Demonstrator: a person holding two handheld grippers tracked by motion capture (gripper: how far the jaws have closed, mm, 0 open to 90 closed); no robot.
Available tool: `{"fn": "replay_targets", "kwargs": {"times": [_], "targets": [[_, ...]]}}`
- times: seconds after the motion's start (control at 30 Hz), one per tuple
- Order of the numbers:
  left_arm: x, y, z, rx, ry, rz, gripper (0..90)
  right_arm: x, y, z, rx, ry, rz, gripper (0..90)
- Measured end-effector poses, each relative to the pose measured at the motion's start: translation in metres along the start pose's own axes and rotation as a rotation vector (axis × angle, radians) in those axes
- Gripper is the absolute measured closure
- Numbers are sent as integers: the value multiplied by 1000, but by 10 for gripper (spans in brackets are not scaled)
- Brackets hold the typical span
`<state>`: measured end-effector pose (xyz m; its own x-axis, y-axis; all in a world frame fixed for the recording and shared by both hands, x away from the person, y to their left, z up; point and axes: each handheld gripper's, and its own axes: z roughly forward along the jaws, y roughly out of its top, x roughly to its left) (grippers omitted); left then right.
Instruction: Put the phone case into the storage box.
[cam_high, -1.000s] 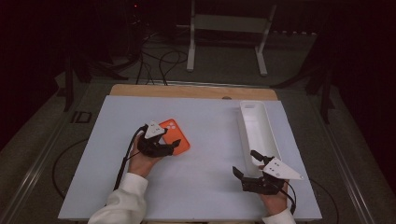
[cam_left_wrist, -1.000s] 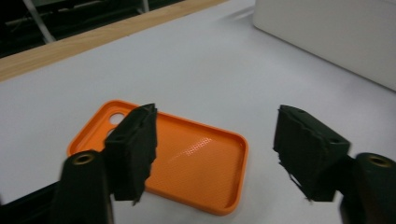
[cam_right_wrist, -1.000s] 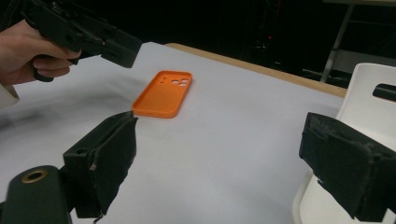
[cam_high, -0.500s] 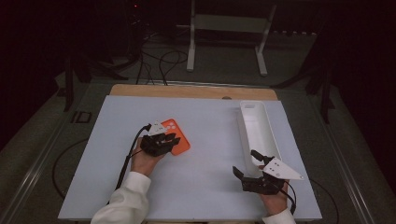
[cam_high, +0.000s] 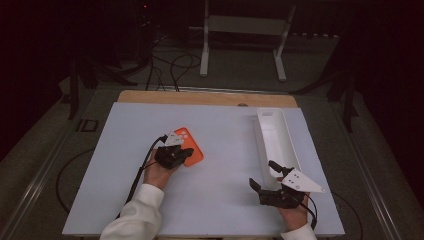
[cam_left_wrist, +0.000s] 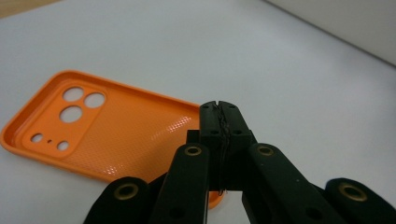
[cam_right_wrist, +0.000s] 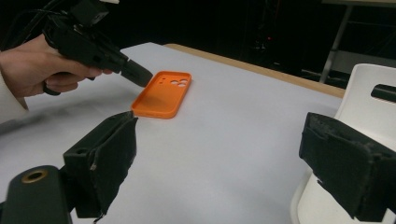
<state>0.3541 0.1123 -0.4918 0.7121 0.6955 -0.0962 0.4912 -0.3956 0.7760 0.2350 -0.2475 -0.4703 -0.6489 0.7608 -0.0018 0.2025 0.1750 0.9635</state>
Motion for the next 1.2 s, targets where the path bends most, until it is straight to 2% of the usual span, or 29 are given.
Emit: {"fn": "replay_targets", "kwargs": {"times": [0.37, 0.7, 0.97, 1.2], "targets": [[-4, -5, 9, 48, 14, 13, 900, 0, 0, -1, -2, -3, 0, 111], [-5, -11, 15, 76, 24, 4, 900, 0, 0, -1, -4, -3, 0, 111], [-6, -16, 21, 116, 31, 6, 900, 0, 0, -1, -4, -4, 2, 112], [-4, -20, 19, 104, 32, -23, 900, 0, 0, -1, -5, -5, 1, 112]]}}
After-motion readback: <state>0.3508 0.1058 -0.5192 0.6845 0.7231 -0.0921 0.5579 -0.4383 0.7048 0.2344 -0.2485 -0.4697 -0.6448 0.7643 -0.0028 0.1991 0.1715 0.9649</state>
